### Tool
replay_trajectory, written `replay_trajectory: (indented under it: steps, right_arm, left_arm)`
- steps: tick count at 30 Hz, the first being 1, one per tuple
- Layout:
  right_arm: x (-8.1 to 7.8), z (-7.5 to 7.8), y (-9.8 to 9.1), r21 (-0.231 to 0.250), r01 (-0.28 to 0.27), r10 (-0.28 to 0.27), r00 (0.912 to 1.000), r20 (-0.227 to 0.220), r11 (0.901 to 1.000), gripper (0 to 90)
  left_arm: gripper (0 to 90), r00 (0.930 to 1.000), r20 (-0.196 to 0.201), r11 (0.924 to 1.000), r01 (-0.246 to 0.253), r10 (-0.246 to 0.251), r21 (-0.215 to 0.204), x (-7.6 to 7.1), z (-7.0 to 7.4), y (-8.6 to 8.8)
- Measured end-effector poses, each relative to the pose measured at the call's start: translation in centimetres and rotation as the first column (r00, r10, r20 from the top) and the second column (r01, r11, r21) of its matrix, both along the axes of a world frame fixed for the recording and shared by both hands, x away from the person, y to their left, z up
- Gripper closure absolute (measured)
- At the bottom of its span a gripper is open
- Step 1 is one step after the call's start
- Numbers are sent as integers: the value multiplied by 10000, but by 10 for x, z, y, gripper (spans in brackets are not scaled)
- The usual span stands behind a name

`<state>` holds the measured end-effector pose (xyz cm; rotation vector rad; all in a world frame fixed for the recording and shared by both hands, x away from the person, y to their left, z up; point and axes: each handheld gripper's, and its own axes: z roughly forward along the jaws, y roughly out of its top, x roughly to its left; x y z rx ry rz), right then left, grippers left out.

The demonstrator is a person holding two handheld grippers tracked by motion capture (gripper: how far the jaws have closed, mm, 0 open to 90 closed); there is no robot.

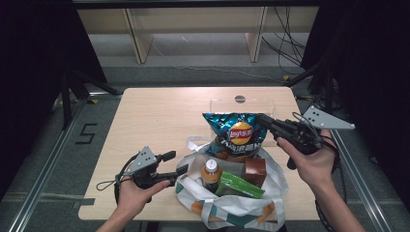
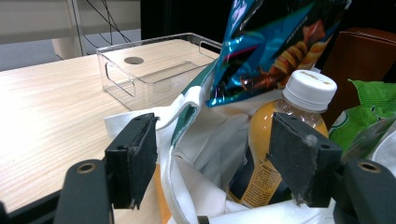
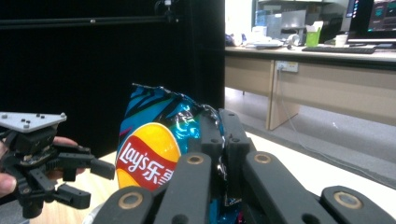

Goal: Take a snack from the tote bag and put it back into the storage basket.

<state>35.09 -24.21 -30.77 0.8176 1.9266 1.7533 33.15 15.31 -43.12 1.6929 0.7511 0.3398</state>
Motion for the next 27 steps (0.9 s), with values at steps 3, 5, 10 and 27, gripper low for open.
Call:
replay_trajectory:
  steps: [3, 5, 10, 27]
  right_arm:
    - [1, 4, -2, 15, 90, -90, 9996, 285, 10000, 900]
    - [0, 7, -3, 50, 112, -113, 9999, 126, 9999, 900]
    - [1, 13, -5, 320, 409, -415, 9990, 179, 9986, 900]
    - [1, 28, -8, 595, 528, -554, 9975, 433, 9968, 900]
  left_arm:
    - [319, 10000, -5, 9999, -67, 67, 142, 0, 1, 0]
    - [319, 9999, -66, 9999, -117, 118, 89, -1, 0, 0]
    - [318, 10000, 47, 9999, -17, 16, 158, 0, 0, 0]
    - [319, 10000, -40, 10000, -20, 20, 55, 1, -2, -1]
